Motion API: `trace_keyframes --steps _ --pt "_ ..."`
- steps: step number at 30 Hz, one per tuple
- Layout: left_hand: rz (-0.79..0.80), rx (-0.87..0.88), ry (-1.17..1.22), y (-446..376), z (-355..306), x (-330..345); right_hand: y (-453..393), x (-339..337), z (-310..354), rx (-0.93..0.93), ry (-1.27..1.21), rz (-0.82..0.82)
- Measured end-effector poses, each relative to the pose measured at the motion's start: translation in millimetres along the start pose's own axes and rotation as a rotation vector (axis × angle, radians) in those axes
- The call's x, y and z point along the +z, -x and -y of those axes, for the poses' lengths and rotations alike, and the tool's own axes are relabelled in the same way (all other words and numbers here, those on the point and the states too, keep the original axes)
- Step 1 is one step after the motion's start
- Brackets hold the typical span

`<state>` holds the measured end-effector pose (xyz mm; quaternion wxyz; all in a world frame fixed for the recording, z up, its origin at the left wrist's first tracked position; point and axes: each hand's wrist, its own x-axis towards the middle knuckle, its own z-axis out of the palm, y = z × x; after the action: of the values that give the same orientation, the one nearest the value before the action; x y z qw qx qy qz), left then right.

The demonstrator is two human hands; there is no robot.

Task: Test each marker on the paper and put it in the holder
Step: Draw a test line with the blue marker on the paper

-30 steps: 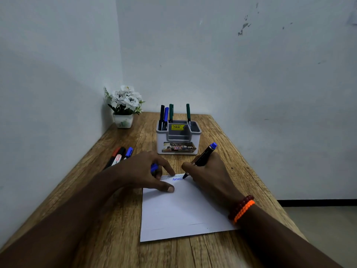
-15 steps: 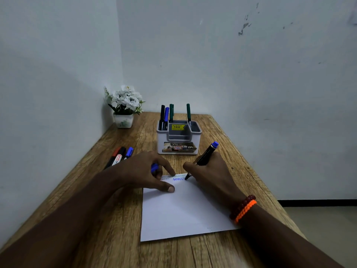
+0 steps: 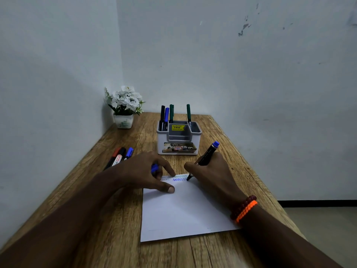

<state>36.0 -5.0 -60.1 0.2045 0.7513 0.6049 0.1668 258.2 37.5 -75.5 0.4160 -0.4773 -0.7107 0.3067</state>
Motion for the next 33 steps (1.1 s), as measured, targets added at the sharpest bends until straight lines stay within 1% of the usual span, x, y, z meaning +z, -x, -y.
trace_keyframes --steps 14,33 --pt "-0.002 -0.011 -0.016 2.3 -4.5 -1.3 0.3 -2.2 3.0 0.0 0.03 -0.004" --pt "0.009 -0.012 0.013 1.4 -2.2 -1.2 1.1 -8.4 7.6 0.059 0.03 -0.005"
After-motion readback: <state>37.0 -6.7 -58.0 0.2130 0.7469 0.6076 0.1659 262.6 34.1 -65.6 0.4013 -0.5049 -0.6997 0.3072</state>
